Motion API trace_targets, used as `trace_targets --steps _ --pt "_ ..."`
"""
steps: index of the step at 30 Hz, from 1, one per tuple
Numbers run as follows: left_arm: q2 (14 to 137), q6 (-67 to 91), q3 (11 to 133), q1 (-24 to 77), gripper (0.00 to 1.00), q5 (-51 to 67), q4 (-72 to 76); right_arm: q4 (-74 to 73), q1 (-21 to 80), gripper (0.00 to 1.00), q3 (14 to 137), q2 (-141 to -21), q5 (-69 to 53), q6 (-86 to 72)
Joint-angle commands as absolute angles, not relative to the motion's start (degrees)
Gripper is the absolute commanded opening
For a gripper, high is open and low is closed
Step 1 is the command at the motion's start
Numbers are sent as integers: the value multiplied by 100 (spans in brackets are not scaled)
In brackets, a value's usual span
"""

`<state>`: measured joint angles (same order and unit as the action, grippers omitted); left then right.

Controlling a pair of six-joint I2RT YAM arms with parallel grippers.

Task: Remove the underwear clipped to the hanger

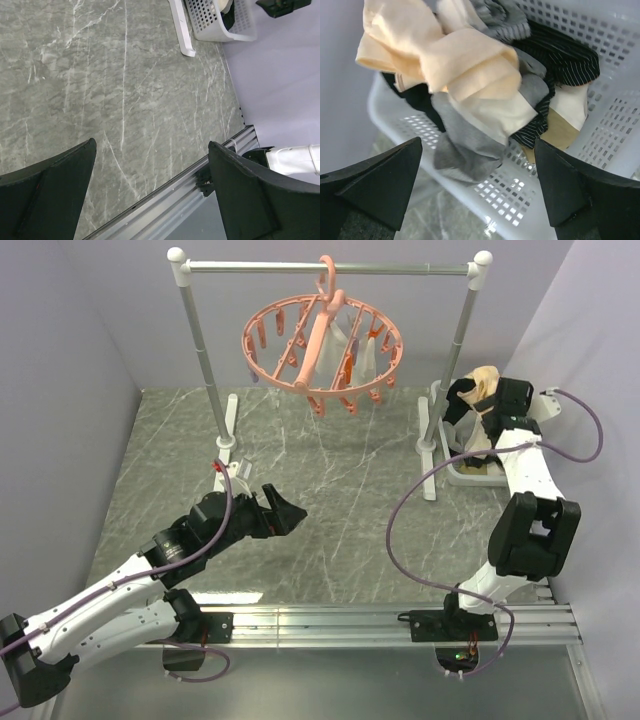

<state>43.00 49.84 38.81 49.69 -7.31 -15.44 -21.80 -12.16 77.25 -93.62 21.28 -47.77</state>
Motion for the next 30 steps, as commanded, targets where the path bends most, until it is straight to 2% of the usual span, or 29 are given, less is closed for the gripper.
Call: trace_targets --steps 1,4,6,10,13,17,22,26,30 --pt "4307 4940 3990 4983 99 -607 -1240 -2501 -1266 100 8329 -8938 2047 -4658" --pt "4280 4904 3903 4983 100 -606 -1160 -2620 -1274 100 8009 -8624 1987 -4553" --pt "4228 4869 3789 4983 100 -615 -1108 -2042 -1266 99 7281 -8132 1245 -4239" --pt "4175 4790 3595 4975 99 -738 -976 -292 -1082 94 5078 -6588 23 -3868" --pt "4297 4694 3551 4983 99 -721 -853 114 -555 93 4388 -6023 -570 -3499" --pt "4561 4448 3682 4983 99 -624 -739 272 517 93 4096 -5827 -414 -2823" --pt "4807 3975 3578 4983 99 -974 -134 931 1097 98 3657 -6021 -659 -2382" --pt "5421 3411 3314 4975 100 -1843 1289 1125 1466 100 3086 -5521 -502 -2513" --pt "6993 2805 3620 4975 99 -1916 2958 994 1959 100 2463 -4652 -204 -2804"
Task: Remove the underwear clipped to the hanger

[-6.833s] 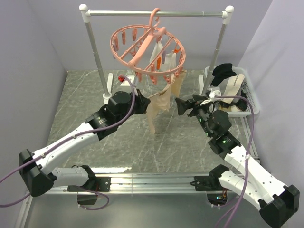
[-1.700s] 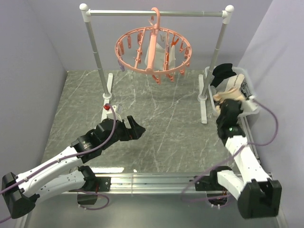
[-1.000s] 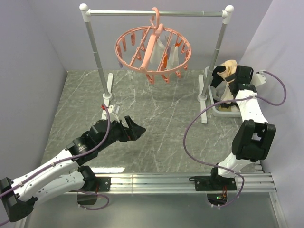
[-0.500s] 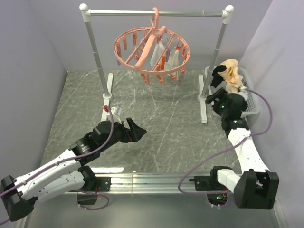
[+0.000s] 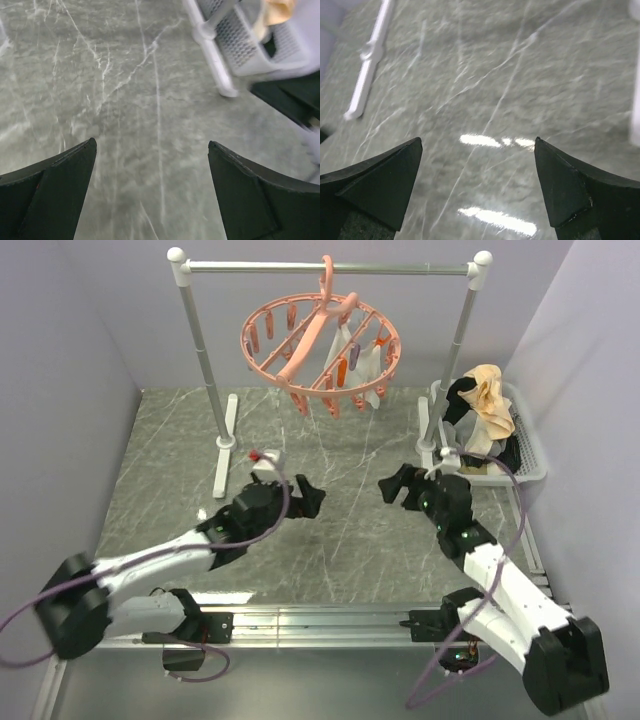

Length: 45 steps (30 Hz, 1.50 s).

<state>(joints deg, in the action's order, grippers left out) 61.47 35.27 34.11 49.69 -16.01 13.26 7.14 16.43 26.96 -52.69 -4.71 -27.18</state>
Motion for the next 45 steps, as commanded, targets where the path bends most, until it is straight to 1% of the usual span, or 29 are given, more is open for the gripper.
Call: trace_targets --steps 1,2,4,5,10,13,16,17,20,24,28,30,31,33,40,43,44,45 --pt "7335 2621 3804 4983 99 -1951 3084 915 2064 100 2400 -4510 -80 -2812" --pt "8026 2558 4258 4975 100 -1986 3128 818 2152 100 2356 -4378 -18 -2882" --pt "8663 2409 4779 4983 99 -2056 3094 669 2329 100 2198 -4018 332 -2892" --pt "9153 2373 5225 4983 100 -2074 3094 616 2355 100 2154 -3895 421 -2944" --pt "9913 2320 5870 4983 99 -2162 3576 115 2408 100 2039 -3060 1158 -3172" --pt "10361 2355 6457 4983 99 -2119 3586 44 2400 100 1890 -2471 1528 -3392" --pt "10792 2522 6775 4992 100 -2171 3743 44 2408 100 1837 -1987 1635 -3550" --pt "10984 2549 6837 5010 100 -2241 4005 44 2408 100 1828 -1908 1574 -3594" --pt "11433 2479 7136 5132 99 -2566 4454 -193 2417 100 1828 -1837 1468 -3691" --pt "12214 2102 8013 5361 99 -3233 4482 -246 2417 100 1758 -1732 1345 -3797" --pt "12751 2039 8558 5414 99 -3822 4772 -167 2408 100 1705 -1573 1213 -3815" --pt "12972 2179 8893 5405 100 -4251 4476 -237 2417 100 1784 -1564 1204 -3779" --pt "13190 2154 9312 5397 99 -4367 4326 -272 2408 100 1810 -1556 1195 -3744" --pt "13394 2145 9710 5388 100 -4682 4114 -360 2417 100 1872 -1512 1169 -3735" --pt "14281 2083 11370 5204 100 -4685 3437 -448 2408 100 1811 -1204 976 -3823" --pt "14449 2206 11636 5142 99 -4588 3156 -518 2408 100 1837 -1143 932 -3788" --pt "14458 2223 11619 5142 97 -4562 3181 -562 2417 100 1863 -1134 923 -3779" --pt "14441 2232 11576 5133 93 -4501 3234 -571 2417 100 1872 -1116 905 -3771"
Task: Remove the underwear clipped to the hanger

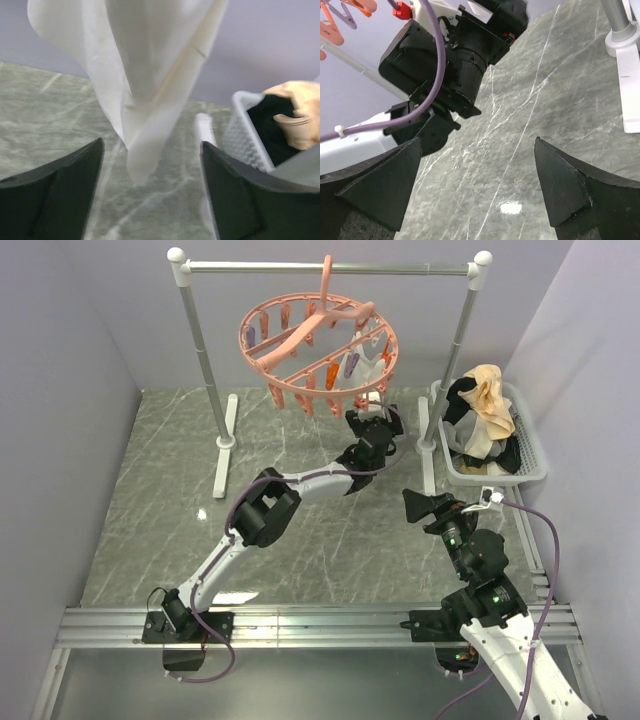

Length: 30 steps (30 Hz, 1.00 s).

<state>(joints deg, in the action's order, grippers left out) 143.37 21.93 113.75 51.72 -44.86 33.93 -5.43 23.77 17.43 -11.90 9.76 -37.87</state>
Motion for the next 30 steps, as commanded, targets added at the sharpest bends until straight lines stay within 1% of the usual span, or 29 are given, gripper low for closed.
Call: trace_targets --steps 1,3,4,6,7,8,9,10,15,21,25,30 --pt "14414 2232 11471 5107 79 -4439 3278 -580 2408 100 1881 -1108 888 -3762" --pt "14370 2354 11382 5072 60 -4342 3252 -589 2408 100 1907 -1099 835 -3744" --pt "14309 2399 11286 5028 43 -4324 3235 -589 2417 100 1907 -1090 818 -3744" --pt "14177 2539 10997 5010 27 -4315 3287 -580 2417 100 1916 -1090 756 -3744" --pt "13994 2549 10856 4992 15 -4307 3357 -571 2408 100 1925 -1090 756 -3735" --pt "13888 2549 10698 4992 10 -4281 3453 -580 2400 100 1925 -1072 756 -3735" --pt "13774 2514 10374 4992 2 -4228 3619 -580 2408 100 1916 -1081 747 -3735" --pt "13520 2514 10215 5001 0 -4193 3665 -571 2408 100 1916 -1072 747 -3727" --pt "12666 2654 8933 5019 0 -4008 4086 -493 2408 100 1872 -1063 747 -3700" --pt "11673 2733 7938 5098 0 -3710 4324 -431 2417 100 1951 -1230 668 -3533" --pt "10805 2900 7280 5150 0 -3498 4035 -282 2408 100 2056 -1406 484 -3332" --pt "10003 3313 6655 5159 0 -3034 3490 -62 2408 99 2302 -1801 220 -3173"
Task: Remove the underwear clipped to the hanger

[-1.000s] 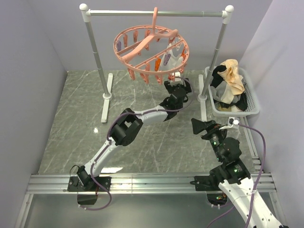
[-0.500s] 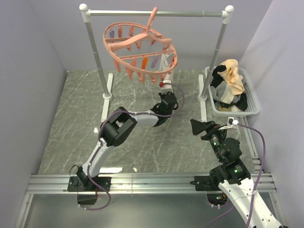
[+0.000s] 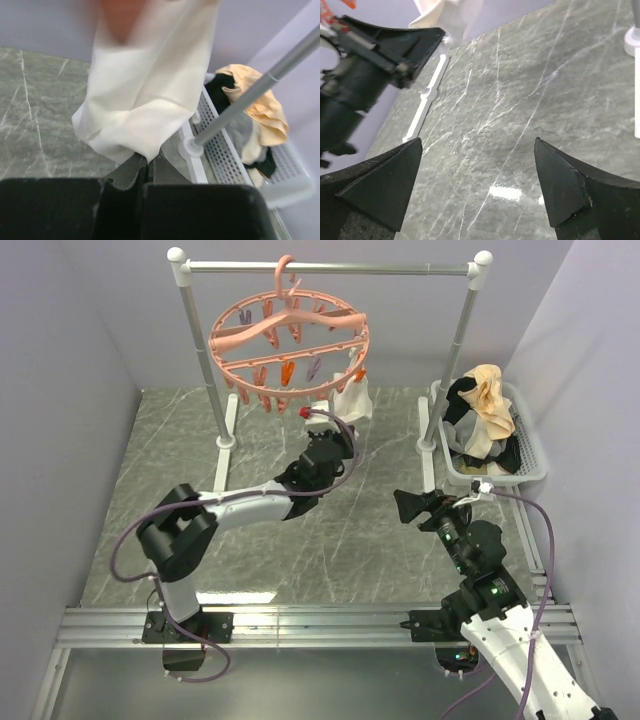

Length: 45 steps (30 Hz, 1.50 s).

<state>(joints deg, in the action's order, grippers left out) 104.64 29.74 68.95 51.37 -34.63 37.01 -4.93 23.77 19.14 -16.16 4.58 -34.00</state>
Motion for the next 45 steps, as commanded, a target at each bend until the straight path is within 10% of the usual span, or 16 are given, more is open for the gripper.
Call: trace_targets --steps 1,45 --pt "9776 3348 6575 5168 0 -2945 3289 -18 2408 99 2381 -1906 98 -3103" --pt "5230 3885 3990 5572 0 -2329 932 835 3348 83 7021 -7311 -2067 -405"
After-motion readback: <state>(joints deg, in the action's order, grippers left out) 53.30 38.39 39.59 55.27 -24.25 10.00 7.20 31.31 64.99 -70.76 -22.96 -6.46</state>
